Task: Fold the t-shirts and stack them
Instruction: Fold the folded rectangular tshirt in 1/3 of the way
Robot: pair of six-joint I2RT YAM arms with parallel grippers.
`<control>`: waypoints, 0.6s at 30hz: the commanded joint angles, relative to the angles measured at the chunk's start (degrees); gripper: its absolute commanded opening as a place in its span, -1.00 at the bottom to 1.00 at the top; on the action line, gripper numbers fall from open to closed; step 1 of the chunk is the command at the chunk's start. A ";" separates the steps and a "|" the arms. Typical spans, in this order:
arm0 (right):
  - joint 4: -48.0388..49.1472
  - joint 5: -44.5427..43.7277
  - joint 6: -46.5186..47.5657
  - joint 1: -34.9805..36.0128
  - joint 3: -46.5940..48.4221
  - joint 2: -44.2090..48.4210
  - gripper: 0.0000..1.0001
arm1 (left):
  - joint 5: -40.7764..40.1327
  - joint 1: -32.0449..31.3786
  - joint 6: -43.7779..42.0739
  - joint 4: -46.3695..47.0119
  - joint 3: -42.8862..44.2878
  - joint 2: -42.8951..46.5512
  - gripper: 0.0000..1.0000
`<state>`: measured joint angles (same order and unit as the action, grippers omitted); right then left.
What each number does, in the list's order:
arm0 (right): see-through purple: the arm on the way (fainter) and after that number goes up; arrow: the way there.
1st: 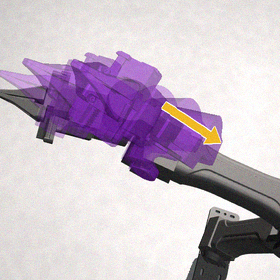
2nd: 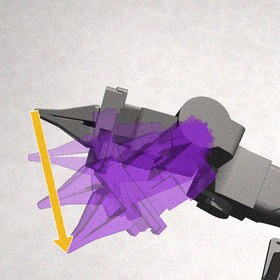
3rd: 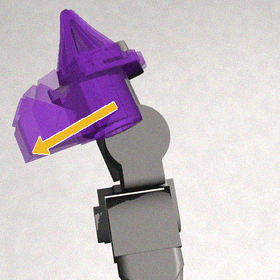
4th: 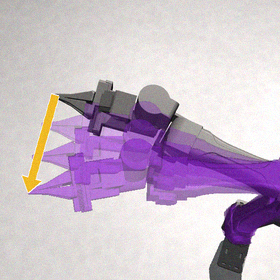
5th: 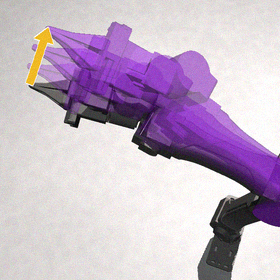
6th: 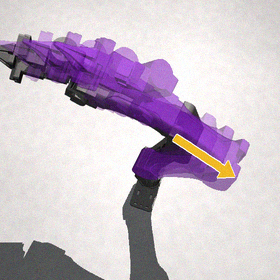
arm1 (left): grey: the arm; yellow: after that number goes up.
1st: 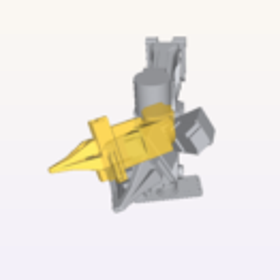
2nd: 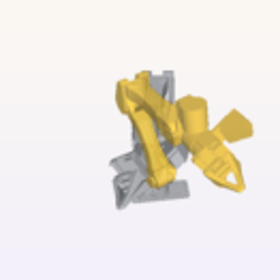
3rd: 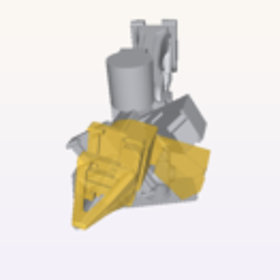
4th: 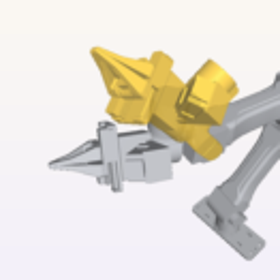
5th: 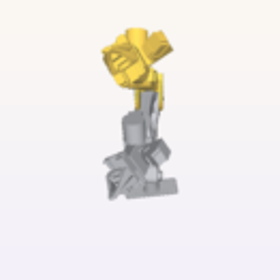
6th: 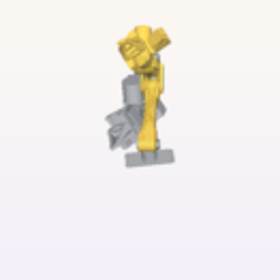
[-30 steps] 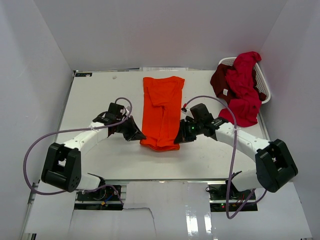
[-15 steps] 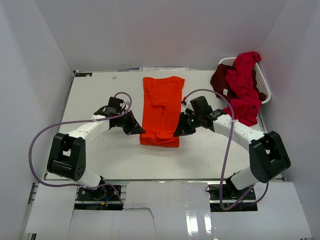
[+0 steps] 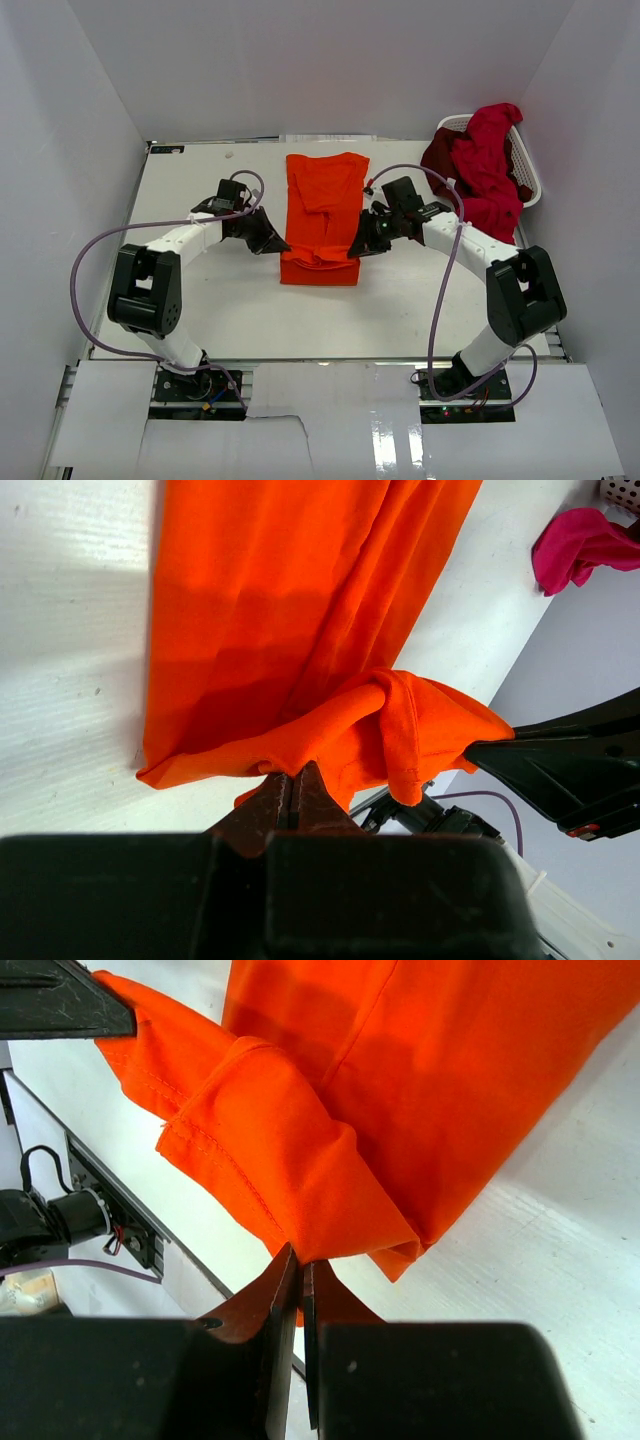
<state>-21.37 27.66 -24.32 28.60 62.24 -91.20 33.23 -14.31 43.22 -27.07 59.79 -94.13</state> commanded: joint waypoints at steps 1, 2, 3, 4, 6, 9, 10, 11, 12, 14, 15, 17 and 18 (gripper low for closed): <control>-1.66 1.52 1.90 -1.18 3.76 -1.00 -0.85 | 1.13 0.51 -1.12 -0.44 3.58 -0.26 -1.00; -1.75 1.61 2.08 -1.26 4.03 -1.17 -0.85 | 1.04 0.51 -1.21 -0.53 4.01 -0.62 -1.00; -1.92 1.78 2.25 -1.53 4.29 -1.52 -0.85 | 1.04 0.51 -1.30 -0.70 4.80 -0.79 -1.00; -2.01 1.78 2.34 -1.53 4.82 -1.70 -0.85 | 0.96 0.51 -1.39 -0.88 5.24 -1.23 -1.00; -2.19 1.78 2.61 -1.79 5.17 -2.23 -0.85 | 0.96 0.59 -1.47 -1.23 6.30 -1.76 -1.00; -2.45 2.05 2.78 -2.06 6.05 -2.93 -0.84 | 0.78 0.59 -1.65 -1.76 7.36 -2.38 -1.00; -2.63 2.05 2.87 -2.14 6.31 -3.11 -0.85 | 0.87 0.59 -1.65 -1.76 7.79 -2.64 -1.00; -2.72 2.05 3.04 -2.32 6.84 -3.28 -0.84 | 0.69 0.68 -1.74 -1.85 8.06 -2.73 -1.00; -2.80 2.05 3.13 -2.41 7.11 -3.55 -0.85 | 0.61 0.68 -1.82 -2.02 8.32 -2.99 -1.00; -2.98 2.13 3.22 -2.67 7.72 -3.90 -0.85 | 0.69 0.77 -1.83 -1.93 8.68 -3.43 -1.00; -3.07 2.22 3.31 -2.76 7.98 -3.99 -0.85 | 0.69 0.77 -1.91 -2.02 8.85 -3.61 -1.00; -3.24 2.22 3.48 -2.93 8.42 -4.34 -0.85 | 0.69 0.77 -1.91 -2.02 9.29 -4.13 -1.00; -3.24 2.31 3.49 -3.02 8.51 -4.43 -0.85 | 0.69 0.86 -2.09 -2.02 9.55 -4.22 -1.00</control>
<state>-23.92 28.71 -21.96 26.11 68.20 -95.13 33.50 -13.96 42.09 -28.77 66.94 -98.61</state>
